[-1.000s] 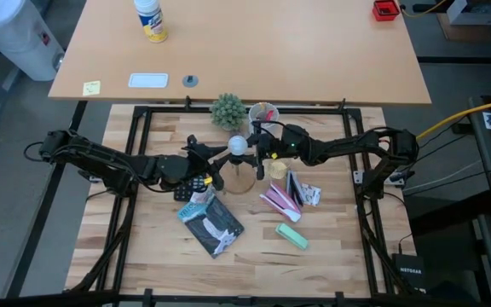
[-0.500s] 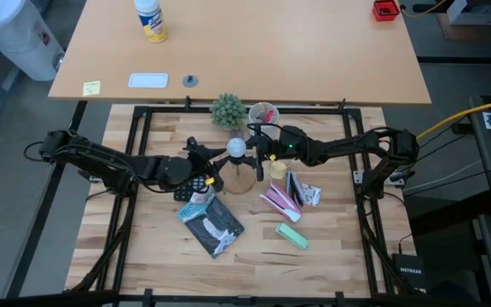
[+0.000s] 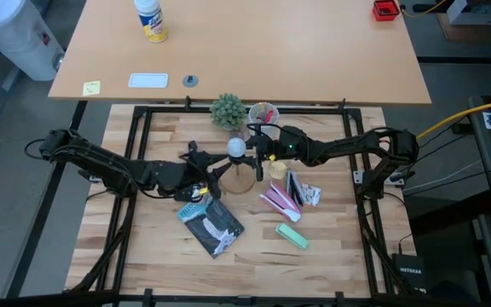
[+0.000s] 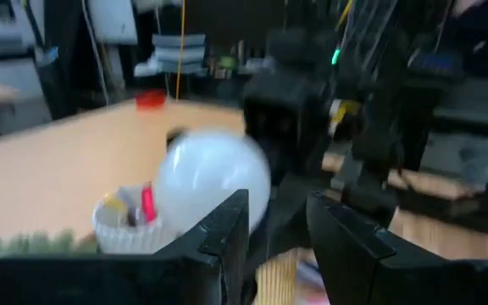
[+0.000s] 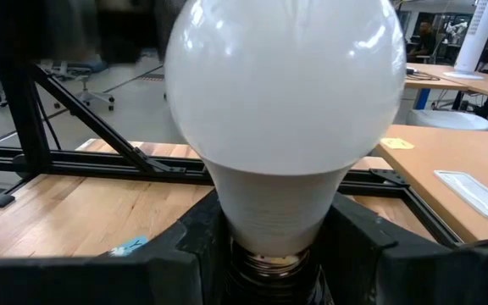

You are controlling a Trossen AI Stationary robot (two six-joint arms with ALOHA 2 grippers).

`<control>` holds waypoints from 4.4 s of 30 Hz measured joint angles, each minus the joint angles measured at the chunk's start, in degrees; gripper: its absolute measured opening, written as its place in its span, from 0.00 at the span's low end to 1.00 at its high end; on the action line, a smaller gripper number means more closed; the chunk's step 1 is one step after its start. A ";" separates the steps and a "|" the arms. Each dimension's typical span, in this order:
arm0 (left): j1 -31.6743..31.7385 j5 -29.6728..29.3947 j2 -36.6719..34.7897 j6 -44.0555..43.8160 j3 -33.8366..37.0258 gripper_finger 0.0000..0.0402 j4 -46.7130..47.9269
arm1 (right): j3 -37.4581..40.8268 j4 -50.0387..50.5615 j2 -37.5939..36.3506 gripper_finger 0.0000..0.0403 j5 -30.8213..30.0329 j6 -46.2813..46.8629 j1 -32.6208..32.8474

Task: Screw lightbulb
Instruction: Insert the lightbulb into the lamp

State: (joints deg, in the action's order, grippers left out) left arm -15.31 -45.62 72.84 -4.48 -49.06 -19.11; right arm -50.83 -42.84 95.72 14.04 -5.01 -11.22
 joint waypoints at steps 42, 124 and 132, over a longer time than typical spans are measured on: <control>9.80 9.19 3.36 3.36 -0.04 0.28 -10.10 | 0.11 -0.16 0.02 0.37 -0.09 0.10 -0.04; 9.80 7.90 3.48 4.69 0.00 0.28 -9.77 | 0.08 20.25 -17.16 0.26 -4.07 -0.04 -0.02; 9.80 7.90 3.48 4.69 0.00 0.28 -9.77 | 0.07 18.68 -17.16 0.15 -4.02 -0.05 0.00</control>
State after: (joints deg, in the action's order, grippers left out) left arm -5.52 -37.71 76.31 0.21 -49.06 -28.88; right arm -50.76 -24.16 78.56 10.02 -5.06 -11.22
